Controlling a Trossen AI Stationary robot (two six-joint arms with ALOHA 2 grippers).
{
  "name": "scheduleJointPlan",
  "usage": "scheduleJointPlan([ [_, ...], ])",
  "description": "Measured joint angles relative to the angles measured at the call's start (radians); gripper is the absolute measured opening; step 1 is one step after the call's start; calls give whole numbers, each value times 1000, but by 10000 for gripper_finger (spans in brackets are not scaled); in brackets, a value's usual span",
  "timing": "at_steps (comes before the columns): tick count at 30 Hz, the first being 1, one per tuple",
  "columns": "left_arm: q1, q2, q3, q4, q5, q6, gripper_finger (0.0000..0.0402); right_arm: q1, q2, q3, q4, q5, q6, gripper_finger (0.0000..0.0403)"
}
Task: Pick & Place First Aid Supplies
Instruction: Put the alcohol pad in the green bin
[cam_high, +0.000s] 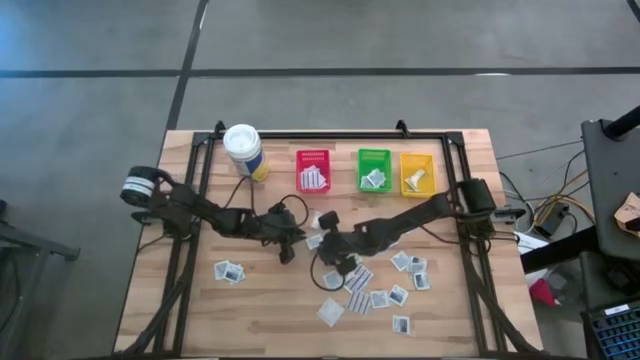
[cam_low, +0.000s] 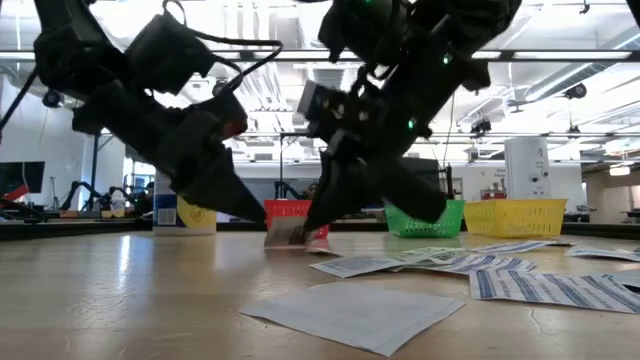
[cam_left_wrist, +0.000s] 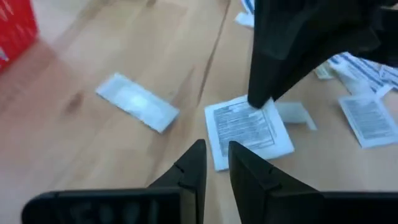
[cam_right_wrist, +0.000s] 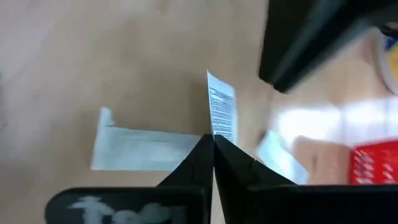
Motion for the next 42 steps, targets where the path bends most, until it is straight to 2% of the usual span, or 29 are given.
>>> scheduleJointPlan([
  [5, 0, -62, -1, -91, -16, 43, 64, 1, -76, -1, -64, 23, 82, 8],
  [13, 0, -136, -2, -200, -28, 49, 64, -3, -186, -2, -187, 160, 142, 8],
  [25, -2, -153, -2, -200, -30, 92, 64, -47, -264, -26, -363, 461, 340, 8],
  [34, -2, -152, -1, -197, -30, 93, 64, -129, -303, -89, -413, 560, 506, 8],
  [42, -2, -152, -1, -199, -30, 93, 64, -247, -350, -112, -503, 551, 690, 8],
])
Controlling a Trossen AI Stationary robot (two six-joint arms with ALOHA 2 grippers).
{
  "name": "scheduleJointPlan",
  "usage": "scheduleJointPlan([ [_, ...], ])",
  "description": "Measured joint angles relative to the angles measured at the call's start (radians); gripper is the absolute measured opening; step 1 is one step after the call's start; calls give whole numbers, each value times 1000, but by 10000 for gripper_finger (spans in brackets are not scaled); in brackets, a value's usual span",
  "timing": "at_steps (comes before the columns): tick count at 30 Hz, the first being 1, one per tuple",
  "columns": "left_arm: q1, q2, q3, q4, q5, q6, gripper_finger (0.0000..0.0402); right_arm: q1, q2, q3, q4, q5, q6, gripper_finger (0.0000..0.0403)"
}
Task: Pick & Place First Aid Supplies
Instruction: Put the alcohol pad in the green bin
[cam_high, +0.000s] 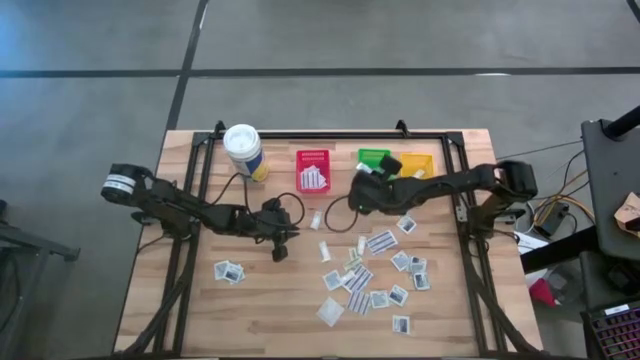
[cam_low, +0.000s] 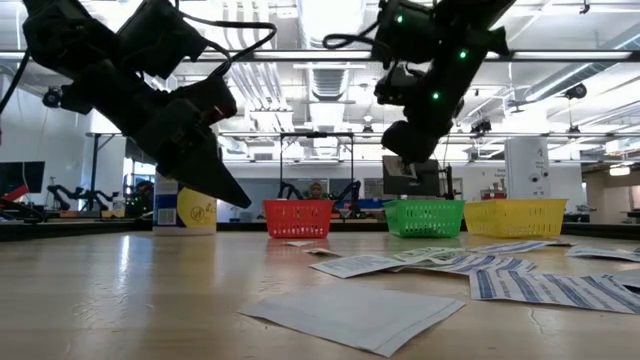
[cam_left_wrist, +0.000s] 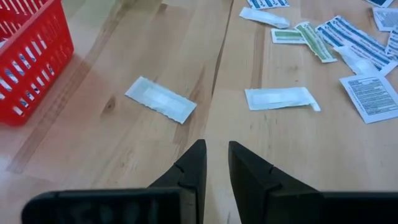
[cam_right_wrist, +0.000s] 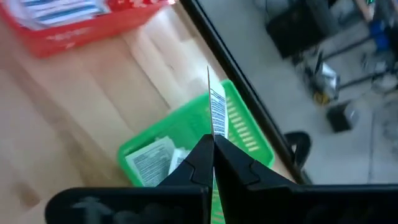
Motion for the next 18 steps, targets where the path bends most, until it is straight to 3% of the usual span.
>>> scheduleJointPlan([
  [10, 0, 0, 0, 0, 0, -2, 64, -178, -5, -20, -3, -278, 123, 8],
  [18, 0, 0, 0, 0, 0, -2, 64, -225, -5, -23, -13, -360, 147, 8],
])
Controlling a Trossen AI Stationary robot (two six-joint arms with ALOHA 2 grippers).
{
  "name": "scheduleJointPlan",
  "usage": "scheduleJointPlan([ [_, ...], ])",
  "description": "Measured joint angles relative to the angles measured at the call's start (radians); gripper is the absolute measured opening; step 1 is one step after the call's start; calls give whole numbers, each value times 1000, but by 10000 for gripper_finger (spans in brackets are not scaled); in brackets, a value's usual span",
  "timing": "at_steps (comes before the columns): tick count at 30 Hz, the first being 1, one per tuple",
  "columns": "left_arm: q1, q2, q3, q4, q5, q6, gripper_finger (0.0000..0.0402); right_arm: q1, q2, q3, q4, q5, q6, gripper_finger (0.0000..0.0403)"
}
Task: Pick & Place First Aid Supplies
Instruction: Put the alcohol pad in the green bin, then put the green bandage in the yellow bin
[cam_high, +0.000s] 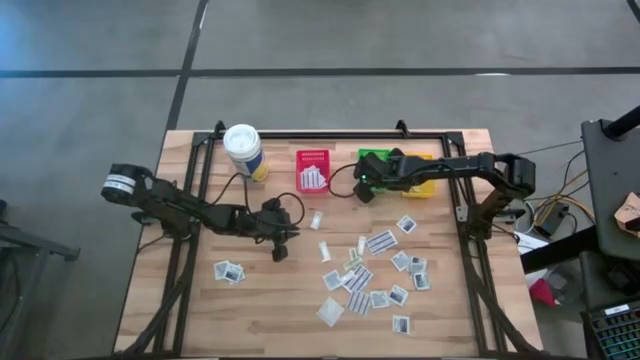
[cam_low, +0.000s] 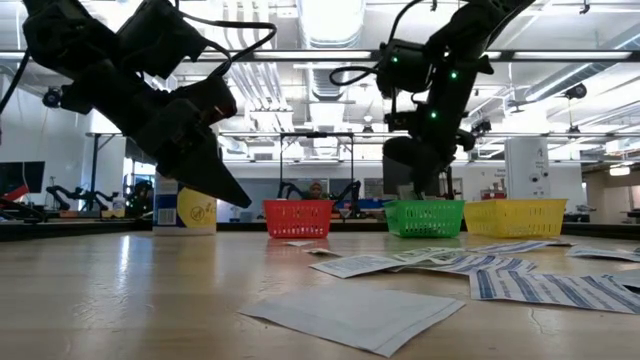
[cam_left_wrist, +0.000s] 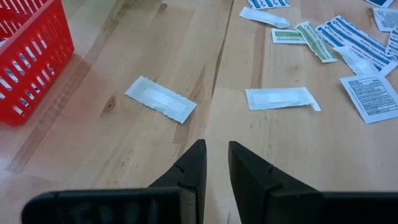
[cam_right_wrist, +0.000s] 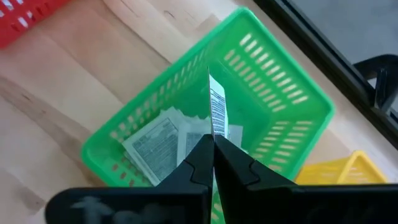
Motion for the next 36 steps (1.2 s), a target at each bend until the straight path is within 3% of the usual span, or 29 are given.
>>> scheduleJointPlan([
  [24, 0, 0, 0, 0, 0, -3, 64, -1, 0, 0, -73, 0, -52, 10],
  [36, 0, 0, 0, 0, 0, 0, 64, 0, -1, 0, -69, -10, -52, 93],
])
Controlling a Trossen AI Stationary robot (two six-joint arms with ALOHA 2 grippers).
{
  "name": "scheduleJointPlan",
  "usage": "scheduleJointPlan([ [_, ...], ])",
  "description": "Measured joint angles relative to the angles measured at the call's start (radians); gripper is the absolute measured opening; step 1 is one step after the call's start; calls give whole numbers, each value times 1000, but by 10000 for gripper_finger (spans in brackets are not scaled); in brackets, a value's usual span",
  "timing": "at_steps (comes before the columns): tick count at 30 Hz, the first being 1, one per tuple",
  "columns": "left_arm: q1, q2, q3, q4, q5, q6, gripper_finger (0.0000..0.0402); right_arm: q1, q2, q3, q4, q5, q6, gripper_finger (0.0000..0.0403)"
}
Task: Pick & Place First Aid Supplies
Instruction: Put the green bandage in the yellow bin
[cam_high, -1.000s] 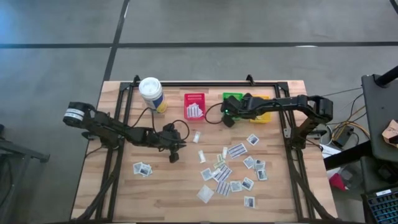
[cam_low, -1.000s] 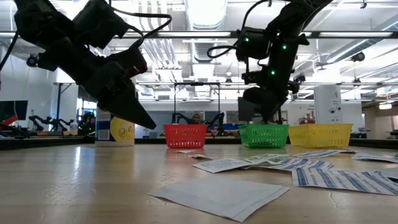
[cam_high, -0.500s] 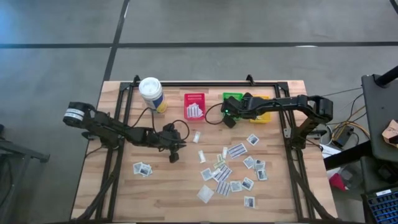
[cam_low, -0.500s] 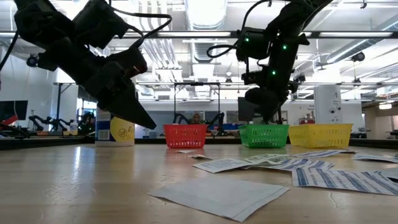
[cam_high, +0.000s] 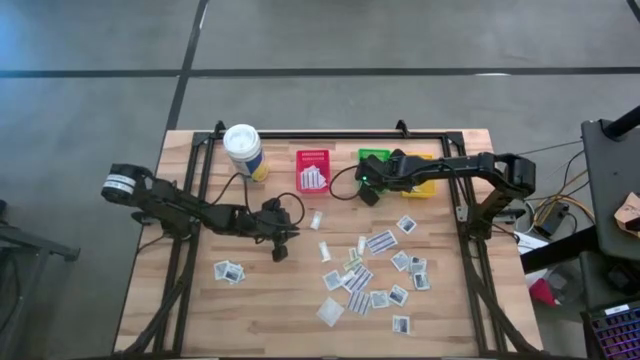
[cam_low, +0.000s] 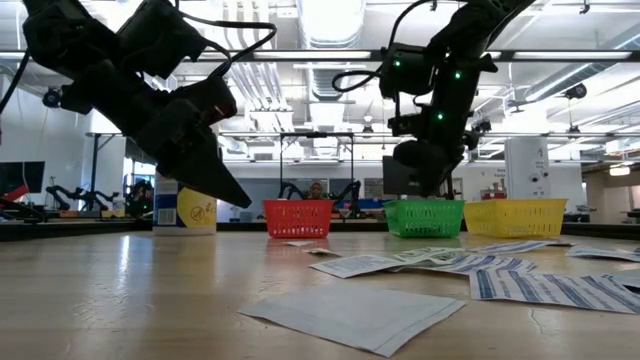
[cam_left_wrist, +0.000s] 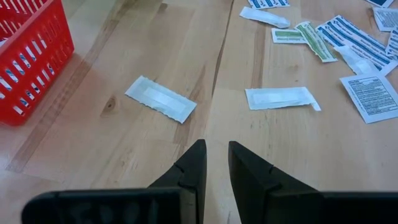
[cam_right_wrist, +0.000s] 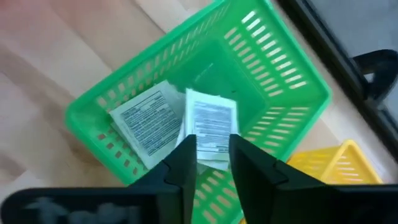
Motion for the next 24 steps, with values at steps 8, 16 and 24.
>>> scheduleJointPlan([
  [8, 0, 0, 0, 0, 0, -2, 64, 5, -51, 39, 1, -203, 3, 124],
  [16, 0, 0, 0, 0, 4, -21, 64, 84, -117, 38, -2, -250, 43, 115],
  [24, -1, 0, 0, 0, 8, -22, 64, 244, -124, 38, -1, -285, 119, 95],
])
